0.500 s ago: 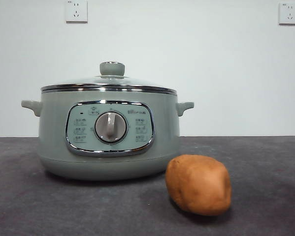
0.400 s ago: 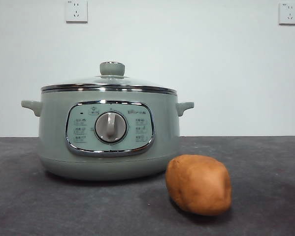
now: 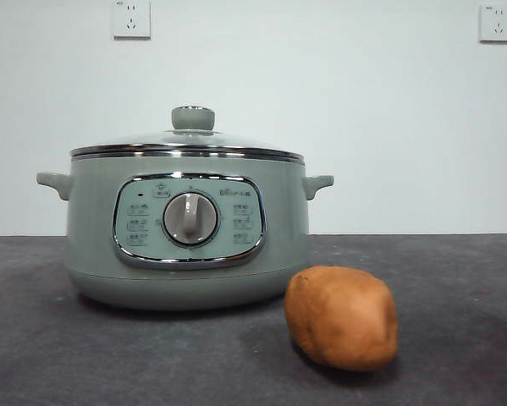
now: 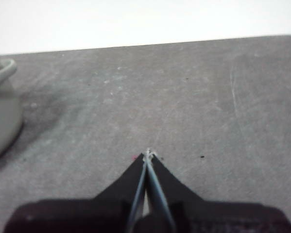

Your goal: Pick up the potato,open the lid,put the potato in the pot,close the lid

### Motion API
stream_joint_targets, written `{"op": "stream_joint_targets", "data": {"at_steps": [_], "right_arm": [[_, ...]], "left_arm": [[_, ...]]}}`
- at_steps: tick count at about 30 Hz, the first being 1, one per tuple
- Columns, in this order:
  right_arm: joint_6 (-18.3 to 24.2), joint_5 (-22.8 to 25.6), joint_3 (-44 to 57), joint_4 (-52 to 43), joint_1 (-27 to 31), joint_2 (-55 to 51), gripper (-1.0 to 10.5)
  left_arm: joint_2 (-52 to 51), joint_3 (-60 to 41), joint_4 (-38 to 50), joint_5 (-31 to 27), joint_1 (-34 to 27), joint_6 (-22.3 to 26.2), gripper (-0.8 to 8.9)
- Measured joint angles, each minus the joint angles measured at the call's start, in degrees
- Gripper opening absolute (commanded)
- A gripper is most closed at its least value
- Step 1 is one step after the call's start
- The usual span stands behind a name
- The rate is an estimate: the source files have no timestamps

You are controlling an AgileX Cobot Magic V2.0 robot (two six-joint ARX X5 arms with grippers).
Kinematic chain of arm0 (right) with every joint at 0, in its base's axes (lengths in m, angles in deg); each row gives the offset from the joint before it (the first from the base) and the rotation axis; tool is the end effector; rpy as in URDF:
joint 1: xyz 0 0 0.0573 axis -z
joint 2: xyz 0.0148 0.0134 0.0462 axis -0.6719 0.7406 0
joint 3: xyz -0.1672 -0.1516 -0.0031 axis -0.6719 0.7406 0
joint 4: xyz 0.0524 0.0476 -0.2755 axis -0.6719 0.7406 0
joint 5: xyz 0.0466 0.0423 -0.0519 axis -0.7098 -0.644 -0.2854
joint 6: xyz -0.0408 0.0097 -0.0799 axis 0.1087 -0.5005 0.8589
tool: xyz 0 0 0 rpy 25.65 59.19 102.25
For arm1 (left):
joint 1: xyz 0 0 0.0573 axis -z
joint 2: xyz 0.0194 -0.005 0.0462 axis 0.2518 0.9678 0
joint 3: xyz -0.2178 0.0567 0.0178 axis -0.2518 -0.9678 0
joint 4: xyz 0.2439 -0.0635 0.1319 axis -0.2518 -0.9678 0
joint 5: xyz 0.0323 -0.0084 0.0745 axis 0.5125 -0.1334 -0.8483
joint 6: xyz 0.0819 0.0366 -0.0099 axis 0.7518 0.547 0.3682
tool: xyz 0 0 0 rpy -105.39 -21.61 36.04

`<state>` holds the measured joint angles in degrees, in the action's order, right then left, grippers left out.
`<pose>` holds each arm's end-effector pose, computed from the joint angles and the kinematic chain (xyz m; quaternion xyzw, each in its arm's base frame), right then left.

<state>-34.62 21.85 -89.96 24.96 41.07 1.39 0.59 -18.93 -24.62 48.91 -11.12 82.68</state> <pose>0.2145 0.0105 0.1450 0.0384 0.0871 0.0459 0.9944 0.2185 -0.0172 0.1331 0.0130 0.1052 -0.0571 0.9927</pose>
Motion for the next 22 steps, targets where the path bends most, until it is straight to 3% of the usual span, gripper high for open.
{"op": "stream_joint_targets", "data": {"at_steps": [8,13,15,18,20,22], "right_arm": [[-9.53,-2.05,-2.12,0.44,0.00,0.02,-0.1],[-12.26,-9.11,-7.15,0.42,0.00,1.75,0.0],[-12.70,-11.72,-9.14,0.76,0.00,3.52,0.1],[-13.03,-14.21,-12.70,2.91,0.00,6.93,1.9],[-13.18,-15.76,-15.76,4.42,0.00,9.60,3.9],[-13.25,-16.61,-19.17,6.01,0.00,12.22,5.3]], "left_arm": [[1.90,5.86,-1.33,0.00,0.00,-1.05,-0.02],[6.75,12.52,-4.11,1.53,0.00,-3.06,0.08],[9.42,15.50,-6.25,2.47,0.00,-3.67,0.72],[13.99,20.85,-9.90,3.23,0.00,-4.11,2.91],[17.27,24.85,-12.61,3.26,0.00,-4.13,4.23],[20.26,28.41,-15.04,3.28,0.00,-4.15,4.74]]}}
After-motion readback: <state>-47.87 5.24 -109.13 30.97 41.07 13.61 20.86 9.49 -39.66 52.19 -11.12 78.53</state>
